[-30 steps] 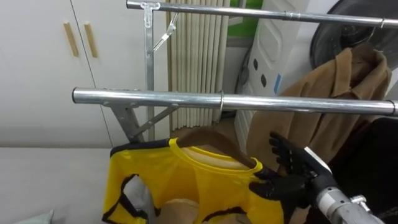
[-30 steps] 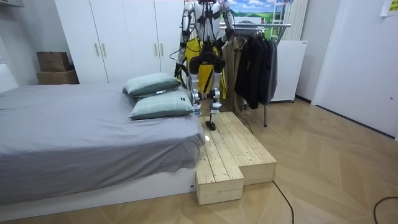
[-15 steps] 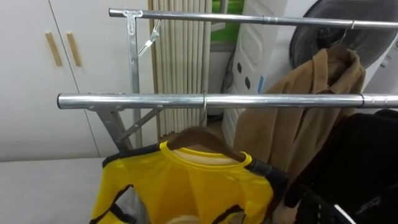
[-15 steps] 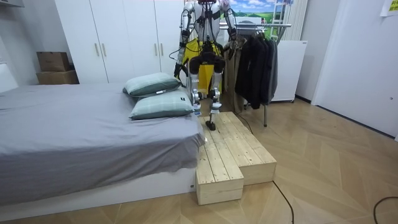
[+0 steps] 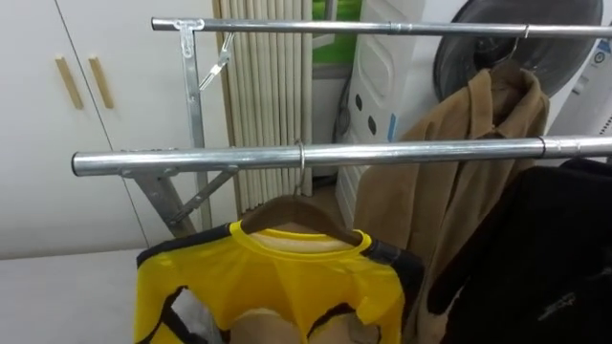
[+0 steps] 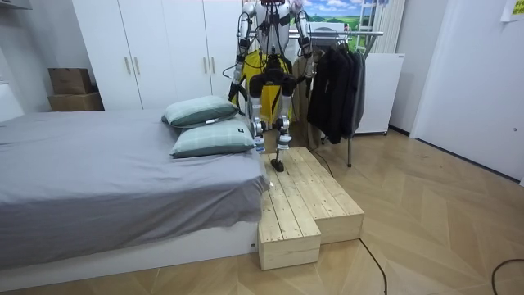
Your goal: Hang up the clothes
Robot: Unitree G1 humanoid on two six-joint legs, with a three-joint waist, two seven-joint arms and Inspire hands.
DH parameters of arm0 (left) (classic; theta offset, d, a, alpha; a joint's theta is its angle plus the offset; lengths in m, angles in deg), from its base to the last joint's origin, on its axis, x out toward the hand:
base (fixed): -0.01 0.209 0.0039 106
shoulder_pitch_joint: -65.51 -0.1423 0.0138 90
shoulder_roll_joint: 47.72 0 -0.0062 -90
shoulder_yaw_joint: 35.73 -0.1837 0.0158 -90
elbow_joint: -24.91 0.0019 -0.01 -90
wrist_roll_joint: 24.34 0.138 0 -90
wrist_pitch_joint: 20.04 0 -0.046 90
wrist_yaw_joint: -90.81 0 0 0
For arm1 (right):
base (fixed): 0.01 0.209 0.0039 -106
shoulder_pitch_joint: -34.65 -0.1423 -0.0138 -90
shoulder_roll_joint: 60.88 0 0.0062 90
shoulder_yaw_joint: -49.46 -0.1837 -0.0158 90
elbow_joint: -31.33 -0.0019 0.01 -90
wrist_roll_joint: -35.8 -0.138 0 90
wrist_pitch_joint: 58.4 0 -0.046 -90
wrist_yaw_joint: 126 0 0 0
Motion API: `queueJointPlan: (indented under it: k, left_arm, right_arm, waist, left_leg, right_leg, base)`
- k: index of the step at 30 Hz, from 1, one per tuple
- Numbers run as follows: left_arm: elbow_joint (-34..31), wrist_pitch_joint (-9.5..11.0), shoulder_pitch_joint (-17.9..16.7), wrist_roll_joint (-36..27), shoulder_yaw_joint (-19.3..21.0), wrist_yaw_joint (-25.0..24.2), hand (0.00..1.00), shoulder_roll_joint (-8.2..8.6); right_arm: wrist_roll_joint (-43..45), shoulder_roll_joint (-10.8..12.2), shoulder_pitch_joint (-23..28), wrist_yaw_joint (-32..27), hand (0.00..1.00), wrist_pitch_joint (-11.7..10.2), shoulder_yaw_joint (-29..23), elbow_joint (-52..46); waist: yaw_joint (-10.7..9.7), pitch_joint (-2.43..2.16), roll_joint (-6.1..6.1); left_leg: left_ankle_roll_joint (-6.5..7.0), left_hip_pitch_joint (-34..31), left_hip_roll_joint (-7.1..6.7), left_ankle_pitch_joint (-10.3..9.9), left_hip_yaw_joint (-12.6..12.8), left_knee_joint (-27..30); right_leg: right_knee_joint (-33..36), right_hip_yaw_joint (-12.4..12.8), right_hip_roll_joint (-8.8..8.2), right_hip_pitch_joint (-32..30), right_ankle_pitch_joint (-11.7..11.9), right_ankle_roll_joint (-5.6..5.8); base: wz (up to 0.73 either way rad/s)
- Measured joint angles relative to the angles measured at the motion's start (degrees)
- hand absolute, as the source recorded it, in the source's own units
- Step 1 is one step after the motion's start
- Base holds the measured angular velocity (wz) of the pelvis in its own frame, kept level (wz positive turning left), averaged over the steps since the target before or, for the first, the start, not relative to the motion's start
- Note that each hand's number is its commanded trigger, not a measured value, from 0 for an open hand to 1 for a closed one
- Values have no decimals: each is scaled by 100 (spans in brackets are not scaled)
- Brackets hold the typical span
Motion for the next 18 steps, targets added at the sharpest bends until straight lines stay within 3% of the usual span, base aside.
queueJointPlan:
  k: [2, 6, 8, 14, 18]
  left_arm:
    - [29, 28, 30, -104, -16, 82, 0, 8]
    - [306, 364, 93, -453, -107, 46, 0, 35]
    - [488, 423, 152, -603, -118, 23, 0, 35]
    - [794, 431, 250, -763, -108, -313, 0, 108]
    - [864, 373, 309, -759, -89, -627, 0, 151]
  right_arm:
    - [8, 84, 51, -113, 0, -115, -8, 174]
    - [8, 175, 69, -188, 0, -393, -1, 346]
    - [35, 215, 70, -171, 0, -527, 4, 490]
    - [-18, 261, 91, 38, 0, -544, -13, 1032]
    - [-108, 264, 25, 160, 0, -541, -104, 1570]
  waist:
    - [-15, 17, 42]
    - [1, 67, 145]
    - [-10, 63, 183]
    - [-19, 17, 254]
    - [-27, 16, 244]
  left_leg:
    - [1, -8, -8, 0, 0, 6]
    - [1, -54, -25, 0, 15, -5]
    - [1, -64, -29, 0, 47, -4]
    - [1, -131, -28, 0, 21, -4]
    - [1, -145, -25, 0, -4, -6]
  right_leg:
    - [4, 51, 5, -12, -5, 9]
    - [11, 206, 39, -84, -8, 41]
    - [12, 215, 37, -96, -11, 46]
    - [9, 127, 9, -159, 1, 36]
    - [1, 97, 3, -163, -7, 25]
  base:
    - [-4]
    - [-11]
    - [-4]
    - [1]
    - [2]
